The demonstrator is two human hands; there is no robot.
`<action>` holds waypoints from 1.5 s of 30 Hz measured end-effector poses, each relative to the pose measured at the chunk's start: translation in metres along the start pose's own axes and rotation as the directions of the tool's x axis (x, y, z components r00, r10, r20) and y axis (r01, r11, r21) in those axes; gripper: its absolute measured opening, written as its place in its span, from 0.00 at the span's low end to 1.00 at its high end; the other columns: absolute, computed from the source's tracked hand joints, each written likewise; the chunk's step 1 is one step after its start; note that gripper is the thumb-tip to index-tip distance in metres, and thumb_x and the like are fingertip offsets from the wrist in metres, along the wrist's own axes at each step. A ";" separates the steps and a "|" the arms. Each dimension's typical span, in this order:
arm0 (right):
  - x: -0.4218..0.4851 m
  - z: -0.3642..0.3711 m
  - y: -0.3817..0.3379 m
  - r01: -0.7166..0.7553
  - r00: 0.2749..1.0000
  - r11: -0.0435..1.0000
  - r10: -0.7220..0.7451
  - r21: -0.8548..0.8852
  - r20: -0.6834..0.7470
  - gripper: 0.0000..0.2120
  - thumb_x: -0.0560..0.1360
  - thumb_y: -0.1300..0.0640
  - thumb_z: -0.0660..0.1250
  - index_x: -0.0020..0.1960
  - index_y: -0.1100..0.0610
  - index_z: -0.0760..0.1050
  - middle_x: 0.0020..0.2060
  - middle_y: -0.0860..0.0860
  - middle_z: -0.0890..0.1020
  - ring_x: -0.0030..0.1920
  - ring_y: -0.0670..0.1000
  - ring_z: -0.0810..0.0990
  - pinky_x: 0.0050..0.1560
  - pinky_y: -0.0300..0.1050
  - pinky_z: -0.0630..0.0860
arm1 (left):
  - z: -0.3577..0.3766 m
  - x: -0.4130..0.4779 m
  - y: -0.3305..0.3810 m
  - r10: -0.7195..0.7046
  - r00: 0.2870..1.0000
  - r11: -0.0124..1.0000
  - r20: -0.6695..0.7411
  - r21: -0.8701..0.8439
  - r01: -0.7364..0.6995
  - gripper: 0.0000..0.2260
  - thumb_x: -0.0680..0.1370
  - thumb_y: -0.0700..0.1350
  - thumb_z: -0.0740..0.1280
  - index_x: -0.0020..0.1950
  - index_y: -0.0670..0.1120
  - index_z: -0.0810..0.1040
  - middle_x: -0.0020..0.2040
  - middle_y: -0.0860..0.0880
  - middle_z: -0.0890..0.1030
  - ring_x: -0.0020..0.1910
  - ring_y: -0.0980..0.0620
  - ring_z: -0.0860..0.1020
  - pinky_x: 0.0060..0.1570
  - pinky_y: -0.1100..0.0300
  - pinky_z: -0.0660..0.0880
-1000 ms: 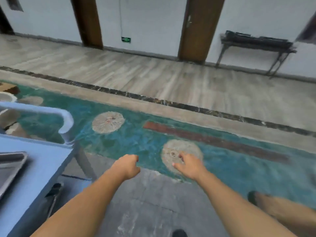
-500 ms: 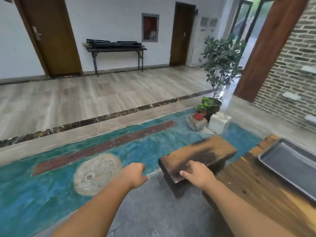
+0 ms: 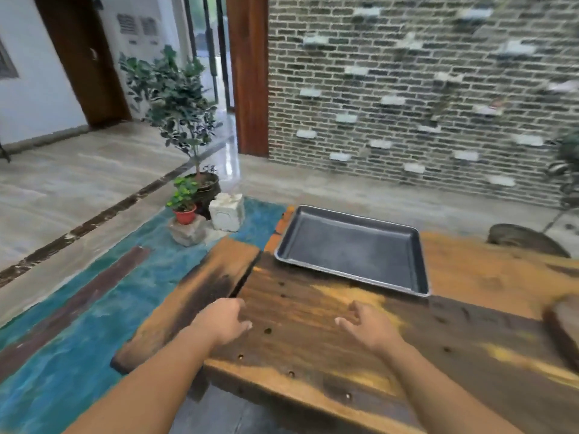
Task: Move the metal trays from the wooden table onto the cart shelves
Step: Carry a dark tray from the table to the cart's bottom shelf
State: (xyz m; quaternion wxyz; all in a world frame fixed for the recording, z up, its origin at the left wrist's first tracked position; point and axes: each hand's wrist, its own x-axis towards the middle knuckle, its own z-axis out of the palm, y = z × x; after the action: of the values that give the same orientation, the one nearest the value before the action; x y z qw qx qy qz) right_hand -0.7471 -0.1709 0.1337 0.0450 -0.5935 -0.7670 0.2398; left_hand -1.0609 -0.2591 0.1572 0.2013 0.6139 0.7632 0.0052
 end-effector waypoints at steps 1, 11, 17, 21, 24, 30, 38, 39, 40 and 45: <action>0.001 -0.008 0.018 -0.046 0.999 0.999 0.046 0.011 -0.019 0.29 0.74 0.35 0.63 0.65 0.54 0.72 0.60 0.54 0.80 0.61 0.55 0.79 0.56 0.46 0.75 | 0.000 0.016 0.015 0.028 0.999 0.999 0.018 0.015 -0.029 0.24 0.75 0.59 0.65 0.67 0.48 0.73 0.65 0.46 0.78 0.64 0.46 0.76 0.59 0.55 0.74; 0.065 -0.037 0.096 -0.299 0.950 0.952 0.303 0.062 -0.068 0.29 0.72 0.36 0.64 0.66 0.53 0.72 0.62 0.53 0.79 0.63 0.54 0.76 0.58 0.47 0.75 | -0.004 0.175 0.079 0.228 0.964 0.961 0.137 0.126 -0.245 0.26 0.76 0.61 0.63 0.69 0.50 0.71 0.68 0.47 0.76 0.66 0.46 0.74 0.62 0.51 0.73; 0.125 -0.048 0.101 -0.332 0.935 0.939 0.340 0.088 -0.096 0.29 0.73 0.36 0.64 0.65 0.54 0.72 0.63 0.52 0.79 0.63 0.54 0.76 0.58 0.48 0.74 | -0.021 0.259 0.077 0.244 0.963 0.961 0.112 0.102 -0.255 0.24 0.76 0.62 0.63 0.67 0.50 0.73 0.63 0.48 0.79 0.61 0.48 0.77 0.59 0.52 0.76; 0.167 -0.059 0.116 -0.378 0.917 0.922 0.386 0.086 -0.102 0.31 0.73 0.35 0.63 0.67 0.55 0.70 0.62 0.52 0.78 0.61 0.53 0.77 0.56 0.47 0.74 | -0.027 0.309 0.078 0.240 0.964 0.962 0.118 0.102 -0.252 0.20 0.76 0.62 0.63 0.59 0.50 0.74 0.57 0.49 0.80 0.56 0.47 0.78 0.51 0.54 0.76; 0.199 -0.064 0.139 -0.398 0.911 0.914 0.404 0.084 -0.077 0.33 0.73 0.35 0.63 0.71 0.53 0.67 0.65 0.53 0.75 0.64 0.54 0.74 0.58 0.48 0.73 | -0.024 0.347 0.080 0.217 0.966 0.967 0.142 0.103 -0.233 0.17 0.76 0.63 0.62 0.53 0.50 0.71 0.51 0.49 0.77 0.55 0.46 0.78 0.45 0.55 0.73; 0.267 -0.074 0.206 -0.423 0.898 0.904 0.427 0.058 -0.110 0.35 0.74 0.36 0.64 0.73 0.55 0.63 0.66 0.56 0.71 0.66 0.57 0.72 0.62 0.49 0.71 | -0.007 0.420 0.084 0.142 0.988 0.989 0.065 0.021 -0.144 0.28 0.76 0.62 0.64 0.70 0.47 0.68 0.64 0.45 0.76 0.63 0.45 0.75 0.58 0.54 0.72; 0.340 -0.061 0.309 -0.493 0.848 0.864 0.503 0.098 -0.170 0.40 0.71 0.38 0.68 0.75 0.55 0.58 0.67 0.58 0.68 0.64 0.61 0.73 0.59 0.54 0.74 | 0.026 0.504 0.086 -0.017 1.000 0.999 0.011 0.047 0.016 0.38 0.75 0.63 0.65 0.79 0.47 0.56 0.74 0.43 0.64 0.73 0.43 0.64 0.69 0.52 0.65; 0.347 -0.058 0.319 -0.497 0.841 0.860 0.511 0.116 -0.177 0.40 0.71 0.38 0.69 0.74 0.55 0.58 0.67 0.58 0.68 0.64 0.62 0.73 0.59 0.55 0.75 | 0.030 0.512 0.085 -0.034 0.999 0.999 0.012 0.030 0.034 0.39 0.75 0.62 0.66 0.79 0.46 0.54 0.75 0.42 0.63 0.73 0.43 0.65 0.69 0.52 0.65; 0.353 -0.055 0.329 -0.502 0.835 0.855 0.519 0.133 -0.184 0.41 0.70 0.38 0.70 0.74 0.56 0.58 0.67 0.58 0.68 0.63 0.62 0.74 0.59 0.55 0.75 | 0.035 0.519 0.083 -0.052 0.998 0.999 0.016 0.010 0.052 0.40 0.75 0.62 0.66 0.79 0.45 0.53 0.76 0.42 0.62 0.73 0.42 0.65 0.68 0.51 0.66; 0.378 -0.038 0.370 -0.546 0.800 0.811 0.579 0.211 -0.159 0.40 0.69 0.39 0.72 0.71 0.59 0.63 0.67 0.56 0.68 0.63 0.59 0.74 0.61 0.53 0.74 | 0.052 0.552 0.077 -0.155 0.988 0.978 0.027 -0.136 0.157 0.43 0.71 0.58 0.73 0.77 0.43 0.56 0.70 0.39 0.70 0.68 0.39 0.70 0.64 0.47 0.70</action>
State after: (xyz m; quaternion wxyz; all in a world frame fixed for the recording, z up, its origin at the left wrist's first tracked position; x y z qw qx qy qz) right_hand -0.5147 0.2603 -0.0701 0.1002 -0.8117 -0.5252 0.2351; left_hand -1.0642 0.2661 -0.0371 0.2491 0.5368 0.8053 0.0371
